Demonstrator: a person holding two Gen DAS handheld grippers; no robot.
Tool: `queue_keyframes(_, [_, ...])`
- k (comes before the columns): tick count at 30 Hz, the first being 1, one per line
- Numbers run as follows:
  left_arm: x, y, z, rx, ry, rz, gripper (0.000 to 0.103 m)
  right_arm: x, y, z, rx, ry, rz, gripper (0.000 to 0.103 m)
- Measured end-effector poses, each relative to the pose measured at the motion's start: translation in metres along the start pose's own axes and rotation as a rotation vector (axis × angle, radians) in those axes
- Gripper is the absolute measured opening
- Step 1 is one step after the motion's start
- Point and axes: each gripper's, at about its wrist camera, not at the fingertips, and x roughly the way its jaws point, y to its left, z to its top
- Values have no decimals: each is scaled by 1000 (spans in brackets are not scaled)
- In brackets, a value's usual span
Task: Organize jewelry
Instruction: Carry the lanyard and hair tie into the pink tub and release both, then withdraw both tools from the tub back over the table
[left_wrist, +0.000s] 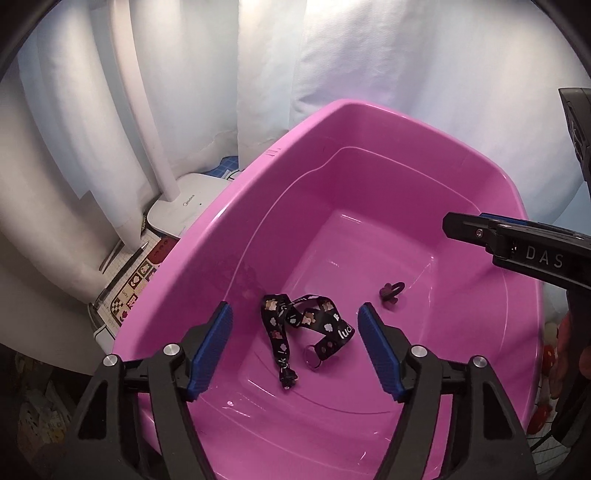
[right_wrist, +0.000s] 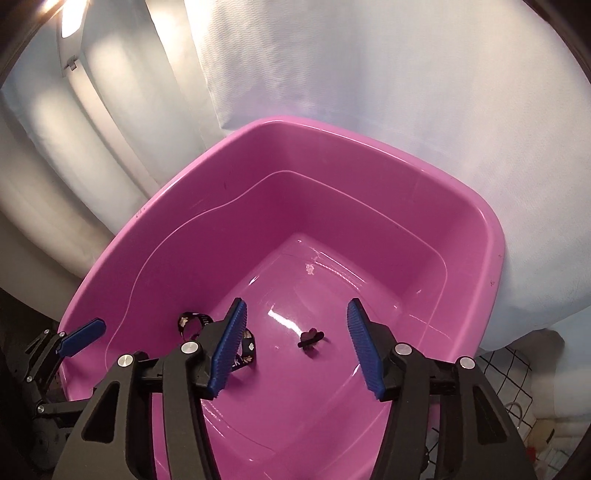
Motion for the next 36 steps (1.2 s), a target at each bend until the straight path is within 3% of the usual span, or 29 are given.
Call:
queue_keyframes(17, [-19,-3,-3,12,-34,20,79,-8,-11,-8,50,-15,-3,55])
queue_keyframes(36, [-45,-8,-17,10,-44,8,82,-46,-9,-32,64,-88,-47,58])
